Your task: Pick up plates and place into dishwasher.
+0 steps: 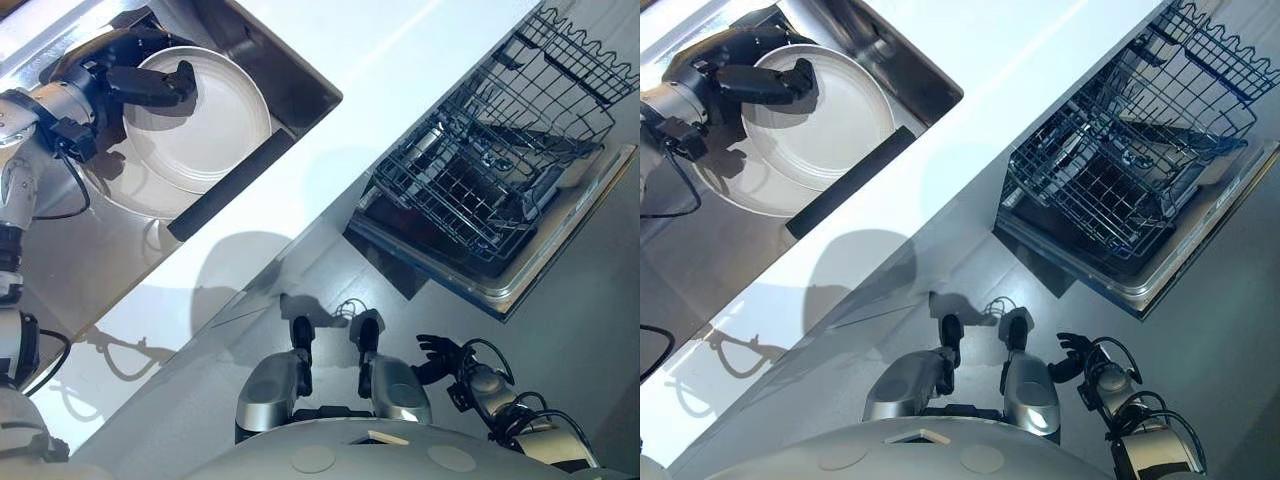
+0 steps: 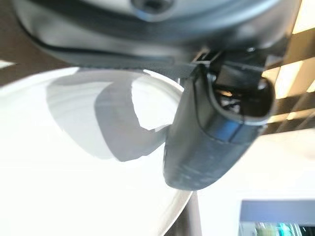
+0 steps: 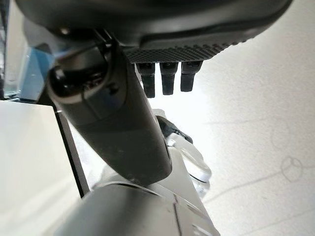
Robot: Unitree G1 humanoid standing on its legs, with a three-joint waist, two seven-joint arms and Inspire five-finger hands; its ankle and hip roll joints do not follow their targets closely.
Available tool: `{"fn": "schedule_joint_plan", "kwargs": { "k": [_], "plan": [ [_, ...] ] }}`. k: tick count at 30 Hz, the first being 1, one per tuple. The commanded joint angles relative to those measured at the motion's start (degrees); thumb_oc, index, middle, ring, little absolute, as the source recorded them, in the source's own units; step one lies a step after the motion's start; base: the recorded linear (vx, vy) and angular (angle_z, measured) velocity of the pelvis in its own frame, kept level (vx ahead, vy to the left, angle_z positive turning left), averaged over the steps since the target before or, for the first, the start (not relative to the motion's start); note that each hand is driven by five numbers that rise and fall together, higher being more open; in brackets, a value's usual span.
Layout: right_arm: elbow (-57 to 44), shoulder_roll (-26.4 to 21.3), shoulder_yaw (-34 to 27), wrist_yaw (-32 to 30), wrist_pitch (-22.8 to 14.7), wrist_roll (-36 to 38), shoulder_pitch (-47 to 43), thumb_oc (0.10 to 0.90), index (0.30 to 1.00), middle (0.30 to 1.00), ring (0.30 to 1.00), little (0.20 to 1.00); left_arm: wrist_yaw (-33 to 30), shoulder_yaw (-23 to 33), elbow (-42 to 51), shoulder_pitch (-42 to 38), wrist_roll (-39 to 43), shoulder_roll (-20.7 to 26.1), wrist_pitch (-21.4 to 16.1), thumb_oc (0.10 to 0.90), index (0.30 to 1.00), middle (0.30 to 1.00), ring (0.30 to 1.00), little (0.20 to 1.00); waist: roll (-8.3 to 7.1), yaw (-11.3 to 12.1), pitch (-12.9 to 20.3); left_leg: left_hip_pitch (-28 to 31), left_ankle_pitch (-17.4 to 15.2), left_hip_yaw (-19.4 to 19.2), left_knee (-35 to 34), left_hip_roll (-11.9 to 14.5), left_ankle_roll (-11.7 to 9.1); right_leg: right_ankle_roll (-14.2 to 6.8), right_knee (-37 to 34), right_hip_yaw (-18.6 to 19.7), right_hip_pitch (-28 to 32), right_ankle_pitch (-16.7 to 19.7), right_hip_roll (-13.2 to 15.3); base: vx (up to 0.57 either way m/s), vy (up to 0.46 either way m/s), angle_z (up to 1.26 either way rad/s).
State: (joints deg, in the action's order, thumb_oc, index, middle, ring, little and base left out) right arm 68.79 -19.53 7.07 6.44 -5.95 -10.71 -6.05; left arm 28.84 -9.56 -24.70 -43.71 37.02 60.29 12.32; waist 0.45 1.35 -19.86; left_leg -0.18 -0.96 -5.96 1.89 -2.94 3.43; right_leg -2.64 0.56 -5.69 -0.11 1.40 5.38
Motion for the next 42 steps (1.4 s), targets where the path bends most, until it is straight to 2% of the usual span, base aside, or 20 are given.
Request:
{"fn": "schedule_joint_plan", "kwargs": {
  "k": [1,5,8,11,14,15,16,17,18,19,20,22,27,30,33,37,39,42],
  "plan": [
    [0.4,-2.7,-0.7,-0.8,-1.3,0.5,1.4,0.800,0.900,0.900,0.900,0.900,1.2,1.1,6.7,1.9,3.2,-2.7,-5.3,0.100,0.300,0.300,0.300,0.200,3.82,-0.8,6.6,-1.1,-5.1,1.2,1.9,-3.7,0.9,-4.8,5.4,-0.3,-5.8,-5.5,-1.8,-0.04,-0.036,0.02],
    [-2.2,-2.5,-0.8,-2.5,-3.9,4.2,1.7,0.800,0.900,0.900,0.900,0.900,-3.2,3.6,6.5,3.1,0.0,-1.8,-10.4,0.100,0.300,0.300,0.300,0.200,3.66,-0.5,7.3,-0.3,-5.2,1.5,1.4,-3.5,0.7,-4.6,5.6,-1.0,-5.2,-5.7,-1.8,-0.04,-0.063,0.04],
    [-10.2,-2.1,-1.4,-3.4,-3.9,9.5,2.5,0.800,0.900,0.900,0.900,0.900,-6.1,5.9,7.4,3.9,-3.0,-1.1,-13.2,0.100,0.300,0.300,0.300,0.200,3.37,-0.4,7.8,0.1,-5.1,1.6,1.0,-3.1,0.7,-4.3,6.1,-1.6,-4.7,-6.2,-2.0,-0.05,-0.114,0.01],
    [-23.2,-1.9,-2.1,-3.9,-3.0,16.0,3.8,0.800,0.900,0.900,0.900,0.900,-11.3,8.4,6.7,5.4,-7.1,0.2,-16.2,0.100,0.300,0.300,0.300,0.200,3.08,-0.9,8.4,0.6,-5.0,1.8,0.3,-2.7,0.6,-3.7,6.1,-1.6,-3.9,-6.8,-2.6,-0.05,-0.122,-0.03],
    [-36.7,-1.2,-3.3,-3.8,-2.9,23.3,5.4,0.800,0.900,0.900,0.900,0.900,-18.0,10.3,4.7,6.9,-13.7,1.7,-20.1,0.100,0.300,0.300,0.300,0.200,2.85,-1.9,9.2,1.2,-5.3,1.7,0.2,-2.3,0.3,-3.0,5.8,-1.6,-2.8,-7.1,-3.0,-0.05,-0.104,-0.02],
    [-40.8,-0.8,-3.7,-3.5,-2.7,26.1,5.8,0.800,0.900,0.900,0.900,0.900,-22.1,11.3,3.8,7.6,-16.0,2.2,-21.5,0.100,0.300,0.300,0.300,0.200,2.78,-2.1,9.5,1.4,-5.4,1.6,0.2,-2.1,0.1,-2.6,5.5,-1.6,-2.3,-7.2,-3.2,-0.04,-0.096,0.00],
    [-44.8,-0.2,-4.1,-3.9,-4.4,27.9,6.2,0.800,0.900,0.900,0.900,0.900,-27.4,12.1,2.6,8.4,-21.5,3.1,-24.0,0.100,0.300,0.300,0.300,0.200,2.89,-2.4,9.9,1.9,-5.4,1.5,0.0,-1.8,-0.1,-2.3,5.3,-1.7,-1.7,-7.5,-3.5,-0.03,-0.083,-0.02],
    [-46.7,0.0,-4.4,-4.1,-5.6,28.0,6.4,0.800,0.900,0.900,0.900,0.900,-30.0,12.4,2.1,8.8,-23.4,3.5,-25.1,0.100,0.300,0.300,0.300,0.200,2.94,-2.6,10.0,2.1,-5.4,1.5,-0.2,-1.7,-0.1,-2.2,5.2,-1.8,-1.4,-7.7,-3.6,-0.04,-0.081,-0.05],
    [-50.7,0.4,-5.2,-6.0,-8.3,27.0,6.8,0.800,0.900,0.900,0.900,0.900,-35.8,13.6,1.3,10.3,-26.1,4.2,-28.4,0.100,0.300,0.300,0.300,0.200,3.02,-2.7,10.5,2.4,-5.1,1.4,-0.7,-1.4,-0.4,-1.9,4.9,-2.1,-0.9,-8.0,-3.8,-0.04,-0.067,-0.07],
    [-52.0,0.5,-5.4,-8.6,-10.5,24.6,7.0,0.800,0.900,0.900,0.900,0.900,-38.5,14.4,1.3,11.4,-27.5,4.2,-30.1,0.100,0.300,0.300,0.300,0.200,3.09,-2.8,10.7,2.6,-4.9,1.4,-1.0,-1.3,-0.5,-1.8,4.8,-2.3,-0.7,-8.1,-3.9,-0.03,-0.076,-0.06],
    [-55.1,0.2,-6.4,-13.6,-12.6,19.7,7.0,0.800,0.900,0.900,0.900,0.900,-43.0,16.3,2.8,13.8,-30.4,3.9,-32.5,0.100,0.300,0.300,0.300,0.200,3.23,-2.6,11.2,3.0,-4.5,1.4,-1.9,-0.9,-0.8,-1.6,4.5,-2.7,-0.2,-8.4,-4.1,-0.01,-0.060,-0.05],
    [-59.1,0.1,-8.3,-19.5,-12.5,17.1,7.1,0.800,0.900,0.900,0.900,0.900,-50.1,20.4,7.6,19.2,-34.6,2.3,-34.4,0.100,0.300,0.300,0.300,0.200,3.57,-2.5,11.8,3.8,-3.6,1.7,-3.9,-0.4,-1.3,-1.2,4.3,-3.1,0.6,-9.0,-4.4,0.00,-0.046,-0.03],
    [-63.7,0.6,-11.1,-25.4,-14.8,13.2,7.3,0.800,0.900,0.900,0.900,0.900,-65.1,24.8,16.4,27.6,-47.2,-3.1,-37.4,0.100,0.300,0.300,0.300,0.200,3.80,-2.9,12.3,4.5,-2.8,2.0,-5.0,0.5,-2.0,-0.5,4.8,-3.6,1.5,-10.3,-4.7,0.00,-0.004,0.01],
    [-66.3,0.4,-12.4,-27.4,-15.9,12.1,6.7,0.800,0.900,0.900,0.900,0.900,-72.2,24.5,20.6,30.4,-54.1,-6.4,-38.9,0.100,0.300,0.300,0.300,0.200,3.51,-3.1,12.5,4.7,-2.8,2.0,-5.0,0.8,-2.3,0.0,4.8,-3.9,1.8,-10.5,-4.7,-0.01,-0.011,0.04],
    [-69.3,-0.9,-13.4,-28.2,-16.5,12.1,6.1,0.800,0.900,0.900,0.900,0.900,-75.9,23.2,23.9,31.9,-59.2,-8.6,-38.8,0.100,0.300,0.300,0.300,0.200,3.30,-3.4,12.6,5.0,-2.5,1.8,-5.5,0.9,-2.6,0.2,3.9,-3.9,2.4,-10.2,-4.8,0.00,-0.004,0.01],
    [-72.6,-2.4,-15.0,-29.1,-19.5,13.3,4.7,0.800,0.900,0.900,0.900,0.900,-79.4,21.6,26.2,32.5,-64.1,-10.4,-38.6,0.100,0.300,0.300,0.300,0.200,3.04,-3.4,13.0,4.8,-2.2,1.7,-5.5,1.0,-3.0,0.5,3.0,-4.0,2.8,-9.9,-5.0,0.00,-0.003,0.01],
    [-75.7,-3.1,-15.6,-26.4,-21.0,16.8,3.7,0.800,0.900,0.900,0.900,0.900,-81.8,21.2,27.3,32.3,-66.3,-11.3,-39.0,0.100,0.300,0.300,0.300,0.200,2.94,-3.4,13.2,4.8,-2.2,1.7,-5.5,1.1,-3.1,0.6,3.0,-4.2,2.9,-10.0,-4.9,0.00,0.000,0.00],
    [-81.1,-4.0,-15.1,-17.8,-23.7,23.5,1.7,0.800,0.900,0.900,0.900,0.900,-86.0,19.9,28.3,30.7,-69.2,-12.9,-41.0,0.100,0.300,0.300,0.300,0.200,2.80,-3.2,13.5,4.8,-2.2,1.9,-5.5,0.9,-3.1,0.7,3.3,-4.4,2.9,-10.1,-4.9,0.00,0.000,0.00]
  ]
}}
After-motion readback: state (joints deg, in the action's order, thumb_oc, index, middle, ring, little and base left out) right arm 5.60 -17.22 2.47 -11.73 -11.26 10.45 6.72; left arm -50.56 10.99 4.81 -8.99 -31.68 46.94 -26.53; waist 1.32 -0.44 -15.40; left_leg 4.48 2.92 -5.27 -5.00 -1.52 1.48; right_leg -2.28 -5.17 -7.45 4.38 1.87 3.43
